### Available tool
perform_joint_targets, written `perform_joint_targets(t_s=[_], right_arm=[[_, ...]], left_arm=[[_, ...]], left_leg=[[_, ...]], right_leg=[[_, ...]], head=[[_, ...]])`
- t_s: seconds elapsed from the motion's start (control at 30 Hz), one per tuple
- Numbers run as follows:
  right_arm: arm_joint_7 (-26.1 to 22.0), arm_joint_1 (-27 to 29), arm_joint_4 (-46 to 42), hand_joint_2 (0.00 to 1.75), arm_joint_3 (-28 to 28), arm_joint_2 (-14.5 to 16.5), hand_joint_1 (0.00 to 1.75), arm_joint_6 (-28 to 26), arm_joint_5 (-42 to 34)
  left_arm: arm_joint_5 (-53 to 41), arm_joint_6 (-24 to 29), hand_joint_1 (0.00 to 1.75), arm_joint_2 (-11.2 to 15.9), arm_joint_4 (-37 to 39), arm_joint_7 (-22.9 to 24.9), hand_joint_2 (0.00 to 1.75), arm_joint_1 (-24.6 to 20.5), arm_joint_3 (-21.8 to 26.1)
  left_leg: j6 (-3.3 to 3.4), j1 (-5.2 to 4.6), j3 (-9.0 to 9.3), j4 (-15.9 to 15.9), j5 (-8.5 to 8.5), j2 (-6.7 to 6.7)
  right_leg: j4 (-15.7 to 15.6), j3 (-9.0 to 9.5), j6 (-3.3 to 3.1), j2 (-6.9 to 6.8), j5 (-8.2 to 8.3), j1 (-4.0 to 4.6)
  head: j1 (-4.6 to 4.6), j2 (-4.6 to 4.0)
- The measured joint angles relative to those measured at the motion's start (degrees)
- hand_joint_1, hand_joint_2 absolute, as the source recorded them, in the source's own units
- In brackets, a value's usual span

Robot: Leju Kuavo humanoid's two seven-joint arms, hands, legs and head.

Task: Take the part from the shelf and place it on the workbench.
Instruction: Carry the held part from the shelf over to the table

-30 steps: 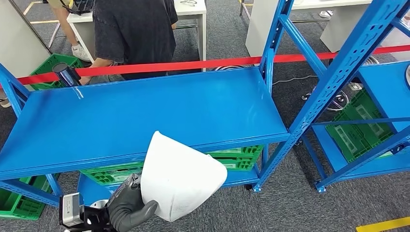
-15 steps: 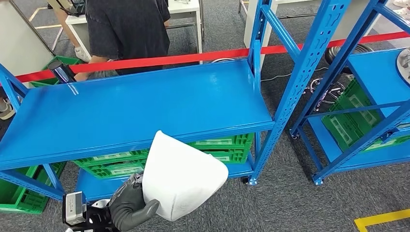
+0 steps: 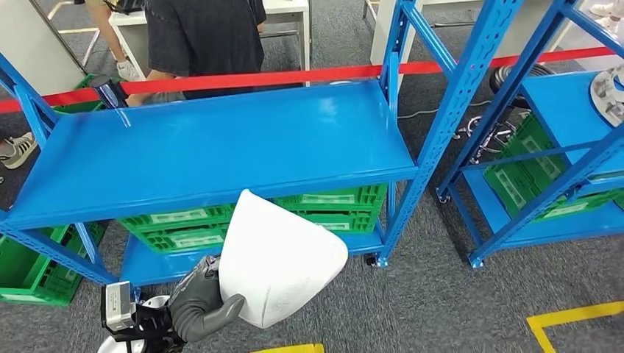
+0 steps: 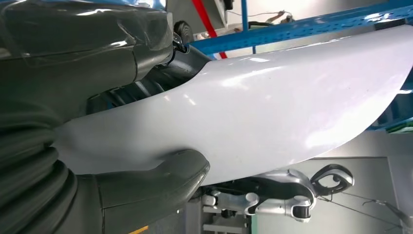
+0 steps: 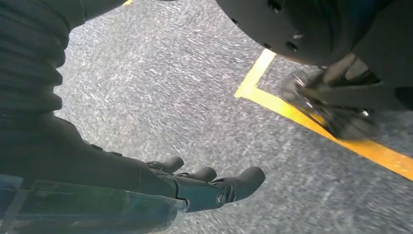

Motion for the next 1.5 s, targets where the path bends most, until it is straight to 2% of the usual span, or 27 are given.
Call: perform_joint_targets(t_s=[0.07, 0.1, 0.13, 0.2, 0.27, 0.3, 0.37, 0.43, 0.47, 0.5, 0.53, 0.6, 0.67, 0.73, 0.8, 0.83, 0.9, 0.97, 1.0, 1.07, 1.13, 1.2, 1.27, 1.3, 1.37, 1.47, 1.5], right_arm=[[0.0, -0.01, -0.03, 1.75, 0.11, -0.13, 0.0, 0.0, 0.0], [0.0, -0.07, -0.05, 1.75, 0.15, -0.1, 0.0, 0.0, 0.01], [0.0, -0.11, -0.08, 1.75, 0.17, -0.13, 0.0, -0.01, 0.01], [0.0, -0.18, -0.11, 1.75, 0.21, -0.1, 0.0, -0.02, 0.0], [0.0, -0.05, -0.14, 1.75, 0.22, -0.1, 0.0, -0.02, -0.01], [0.0, 0.01, -0.14, 1.75, 0.22, -0.08, 0.0, -0.02, 0.0], [0.0, -0.02, -0.16, 1.75, 0.23, -0.07, 0.0, -0.02, 0.0], [0.0, -0.04, -0.2, 1.75, 0.23, -0.1, 0.0, -0.02, -0.04], [0.0, -0.01, -0.21, 1.75, 0.25, -0.1, 0.0, -0.02, -0.09], [0.01, 0.04, -0.22, 1.75, 0.27, -0.1, 0.0, -0.02, -0.18], [0.03, 0.09, -0.22, 1.75, 0.3, -0.09, 0.0, -0.02, -0.31], [0.09, 0.11, -0.22, 1.75, 0.41, -0.06, 0.0, -0.03, -0.6], [0.14, 0.09, -0.23, 1.75, 0.57, 0.16, 0.0, -0.07, -0.89], [0.15, 0.06, -0.26, 1.75, 0.72, 0.35, 0.0, -0.15, -1.14], [0.15, 0.1, -0.26, 1.75, 0.88, 0.42, 0.0, -0.21, -1.35], [0.15, 0.15, -0.26, 1.75, 0.98, 0.46, 0.0, -0.24, -1.5], [0.17, 0.29, -0.26, 1.75, 1.21, 0.44, 0.0, -0.33, -1.87], [0.21, 0.32, -0.26, 1.75, 1.44, 0.16, 0.0, -0.5, -2.24], [0.22, 0.31, -0.26, 1.75, 1.53, 0.0, 0.0, -0.58, -2.4], [0.22, 0.28, -0.27, 1.75, 1.64, -0.22, 0.0, -0.67, -2.57], [0.22, 0.25, -0.33, 1.75, 1.68, -0.36, 0.0, -0.71, -2.67], [0.2, 0.12, -0.48, 1.75, 1.75, -0.49, 0.0, -0.74, -2.92], [0.15, 0.04, -0.57, 1.75, 1.86, -0.56, 0.0, -0.79, -3.34], [0.14, 0.12, -0.56, 1.75, 1.93, -0.5, 0.0, -0.82, -3.56], [0.15, 0.24, -0.54, 1.75, 2.09, -0.52, 0.0, -0.85, -3.9], [0.17, 0.29, -0.52, 1.75, 2.44, -0.59, 0.0, -0.85, -4.21], [0.17, 0.31, -0.52, 1.75, 2.61, -0.58, 0.0, -0.84, -4.28]], left_arm=[[0.01, 0.0, 1.75, -0.06, 0.25, 0.02, 1.75, -0.01, -0.02], [0.01, 0.0, 1.75, -0.07, 0.32, 0.02, 1.75, -0.02, -0.02], [0.0, 0.01, 1.75, -0.09, 0.36, 0.03, 1.75, -0.03, -0.02], [0.01, 0.01, 1.75, -0.07, 0.37, 0.04, 1.75, -0.03, -0.05], [0.01, 0.01, 1.75, -0.02, 0.39, 0.05, 1.75, 0.04, -0.1], [0.0, 0.01, 1.75, 0.02, 0.4, 0.05, 1.75, 0.08, -0.12], [0.01, 0.02, 1.75, 0.1, 0.42, 0.05, 1.75, 0.13, -0.14], [0.03, 0.03, 1.75, 0.17, 0.42, 0.06, 1.75, 0.14, -0.15], [0.03, 0.04, 1.75, 0.21, 0.42, 0.07, 1.75, 0.14, -0.15], [0.03, 0.06, 1.75, 0.23, 0.42, 0.1, 1.75, 0.15, -0.15], [0.03, 0.08, 1.75, 0.23, 0.42, 0.15, 1.75, 0.14, -0.16], [0.06, 0.15, 1.75, 0.23, 0.42, 0.31, 1.75, 0.07, -0.16], [0.09, 0.26, 1.75, 0.23, 0.42, 0.47, 1.75, -0.13, -0.15], [0.17, 0.4, 1.75, 0.24, 0.42, 0.56, 1.75, -0.31, -0.14], [0.25, 0.49, 1.75, 0.24, 0.42, 0.6, 1.75, -0.41, -0.15], [0.3, 0.49, 1.75, 0.2, 0.42, 0.62, 1.75, -0.5, -0.17], [0.39, 0.49, 1.75, 0.04, 0.44, 0.65, 1.75, -0.71, -0.2], [0.41, 0.49, 1.75, -0.16, 0.6, 0.73, 1.75, -0.83, -0.28], [0.41, 0.49, 1.75, -0.25, 0.73, 0.79, 1.75, -0.83, -0.36], [0.42, 0.49, 1.75, -0.32, 1.04, 0.9, 1.75, -0.86, -0.52], [0.42, 0.49, 1.75, -0.4, 1.23, 0.94, 1.75, -0.91, -0.62], [0.44, 0.48, 1.75, -0.51, 1.28, 0.96, 1.75, -1.01, -0.68], [0.48, 0.46, 1.75, -0.57, 1.3, 1.0, 1.75, -1.12, -0.77], [0.49, 0.45, 1.75, -0.56, 1.32, 1.03, 1.75, -1.12, -0.83], [0.51, 0.45, 1.75, -0.52, 1.36, 1.06, 1.75, -1.08, -0.9], [0.48, 0.7, 1.75, -0.47, 1.44, 0.99, 1.75, -1.04, -0.92], [0.42, 0.9, 1.75, -0.47, 1.51, 0.9, 1.75, -1.03, -0.93]], left_leg=[[-0.76, 0.51, -1.92, 1.21, 0.74, 0.11], [-1.16, 0.63, -3.0, 2.18, 0.9, 0.16], [-1.52, 0.69, -3.99, 3.22, 0.98, 0.2], [-2.11, 0.61, -5.29, 4.68, 1.24, 0.22], [-2.61, 0.93, -5.75, 5.06, 1.61, 0.12], [-2.91, 1.13, -6.02, 5.45, 0.88, -0.02], [-3.52, 1.36, -7.16, 8.9, -3.52, -0.36], [-3.84, 1.41, -8.82, 16.0, -9.23, -0.55], [-3.85, 1.42, -9.29, 19.32, -10.8, -0.61], [-3.73, 1.42, -8.98, 21.2, -11.0, -0.67], [-3.48, 1.4, -7.66, 21.07, -10.03, -0.72], [-2.49, 1.18, -2.08, 14.99, -7.12, -0.89], [-1.37, 0.76, 4.03, 6.4, -7.16, -1.03], [-0.88, 0.15, 6.2, 2.61, -7.92, -1.07], [-0.49, -0.29, 5.57, 1.92, -6.5, -1.02], [-0.24, -0.29, 5.23, 1.09, -5.38, -0.95], [0.31, -0.12, 4.06, -0.55, -2.71, -0.79], [0.41, -0.27, 2.13, -0.81, -0.87, -0.69], [0.34, -0.36, 1.11, -0.7, -0.08, -0.64], [0.14, -0.44, -1.14, -0.18, 1.43, -0.51], [-0.23, -0.43, -3.47, 0.95, 2.54, -0.43], [-0.78, -0.57, -5.35, 2.45, 3.24, -0.35], [-1.44, -0.57, -6.16, 3.18, 3.99, -0.18], [-1.77, -0.41, -6.32, 3.15, 4.44, -0.11], [-2.56, -0.02, -7.15, 4.19, 2.92, -0.32], [-4.01, 0.78, -9.6, 12.56, -5.36, -0.71], [-4.32, 1.01, -10.27, 16.18, -6.95, -0.73]], right_leg=[[-3.72, 4.12, 2.06, -0.14, 2.36, -0.72], [-7.56, 7.08, 2.8, -0.21, 2.63, -0.93], [-10.92, 9.35, 2.99, -0.24, 2.35, -1.0], [-14.01, 10.91, 2.35, -0.17, 0.95, -0.79], [-14.02, 9.97, 1.02, -0.2, 1.33, -0.76], [-14.03, 9.49, 0.25, -0.26, 1.78, -0.74], [-14.07, 8.31, -1.01, -0.36, 2.93, -0.74], [-14.01, 6.82, -1.48, -0.36, 4.24, -0.53], [-13.97, 6.01, -1.51, -0.36, 4.92, -0.41], [-13.94, 5.17, -1.49, -0.35, 5.57, -0.28], [-13.94, 4.44, -1.44, -0.34, 6.17, -0.13], [-13.95, 3.31, -1.32, -0.28, 7.26, 0.12], [-14.06, 2.82, -0.91, -0.21, 8.25, 0.18], [-14.42, 2.79, -0.03, -0.24, 9.3, -0.24], [-15.16, 2.83, 0.83, -0.25, 10.51, -0.53], [-15.26, 2.55, 0.91, -0.23, 10.47, -0.45], [-12.94, 1.23, 0.15, -0.21, 7.37, -0.14], [-6.4, -0.55, -0.81, -0.21, 2.17, -0.09], [-2.89, -1.04, -0.7, -0.21, 0.74, -0.07], [0.05, 0.33, 0.5, -0.22, 1.27, -0.07], [-4.95, 5.55, 1.49, -0.25, 3.27, -0.12], [-13.25, 11.56, 0.96, -0.21, 2.09, 0.09], [-16.99, 13.56, -0.11, -0.11, 0.54, 0.53], [-16.93, 13.01, -0.54, -0.13, 0.88, 0.43], [-17.09, 12.05, -1.49, -0.28, 1.98, 0.16], [-17.11, 9.8, -2.2, -0.44, 3.95, -0.02], [-17.06, 9.09, -2.13, -0.44, 4.58, 0.01]], head=[[0.01, 0.0], [0.06, 0.0], [0.06, 0.0], [0.01, 0.0], [-0.05, 0.0], [-0.06, 0.0], [-0.09, 0.0], [-0.16, 0.0], [-0.15, 0.0], [-0.16, 0.0], [-0.16, 0.0], [-0.17, 0.0], [-0.12, 0.0], [-0.14, 0.0], [-0.23, 0.0], [-0.22, 0.0], [-0.1, 0.0], [-0.02, 0.0], [-0.02, 0.0], [-0.01, 0.0], [-0.01, 0.0], [-0.09, 0.0], [-0.21, 0.0], [-0.24, 0.0], [-0.17, 0.0], [-0.17, 0.0], [-0.18, 0.0]])
